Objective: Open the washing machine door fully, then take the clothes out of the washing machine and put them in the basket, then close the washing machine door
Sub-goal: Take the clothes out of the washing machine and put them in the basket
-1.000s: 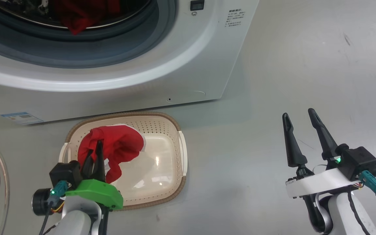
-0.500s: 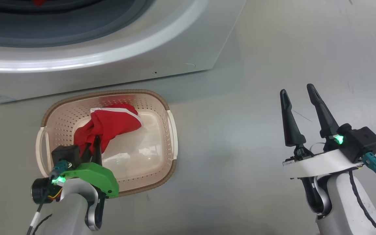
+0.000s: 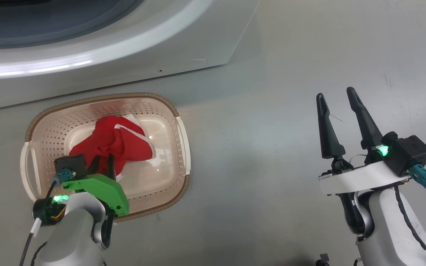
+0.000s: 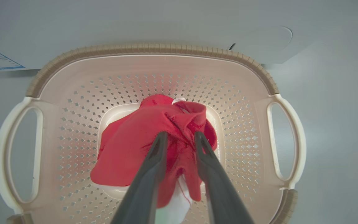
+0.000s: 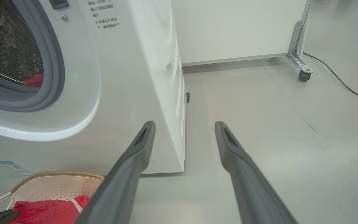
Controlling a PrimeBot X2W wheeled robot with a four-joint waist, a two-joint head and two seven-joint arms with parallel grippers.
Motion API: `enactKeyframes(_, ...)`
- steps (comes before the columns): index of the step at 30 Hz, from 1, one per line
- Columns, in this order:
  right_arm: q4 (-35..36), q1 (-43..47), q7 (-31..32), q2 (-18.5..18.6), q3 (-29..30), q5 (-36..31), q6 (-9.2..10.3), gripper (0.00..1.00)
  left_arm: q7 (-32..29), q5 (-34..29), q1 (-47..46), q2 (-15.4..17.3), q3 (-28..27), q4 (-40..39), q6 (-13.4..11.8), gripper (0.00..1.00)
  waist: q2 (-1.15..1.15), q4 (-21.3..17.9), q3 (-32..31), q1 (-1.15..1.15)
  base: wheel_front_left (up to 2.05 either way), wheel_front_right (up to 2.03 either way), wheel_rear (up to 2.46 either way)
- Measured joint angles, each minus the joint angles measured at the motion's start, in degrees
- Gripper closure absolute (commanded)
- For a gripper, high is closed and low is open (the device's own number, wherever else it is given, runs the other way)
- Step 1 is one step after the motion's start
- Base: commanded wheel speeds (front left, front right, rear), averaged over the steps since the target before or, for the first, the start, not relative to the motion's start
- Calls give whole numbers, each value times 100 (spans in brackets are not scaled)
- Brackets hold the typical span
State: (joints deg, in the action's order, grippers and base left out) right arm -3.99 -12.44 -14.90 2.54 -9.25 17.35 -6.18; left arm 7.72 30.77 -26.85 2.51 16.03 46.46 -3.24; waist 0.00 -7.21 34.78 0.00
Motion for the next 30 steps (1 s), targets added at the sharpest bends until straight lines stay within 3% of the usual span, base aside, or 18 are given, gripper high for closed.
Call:
enactKeyframes(1, -10, -3, 0, 0, -1, 12, -16, 0, 41, 0, -38, 0, -5, 35, -1, 0, 0, -4, 1, 0, 0, 0, 0)
enactKeyframes(19, -190, -32, 0, 1, 131, 21, -23, 0, 601, -79, -251, -35, 154, 449, 191, 0, 0, 107, -329, 0, 0, 0, 0)
enactKeyframes(30, -272, 40, 0, -1, 404, -86, -15, 0, 655, -309, -243, -46, 177, -241, 237, 0, 0, 304, -782, 0, 0, 0, 0)
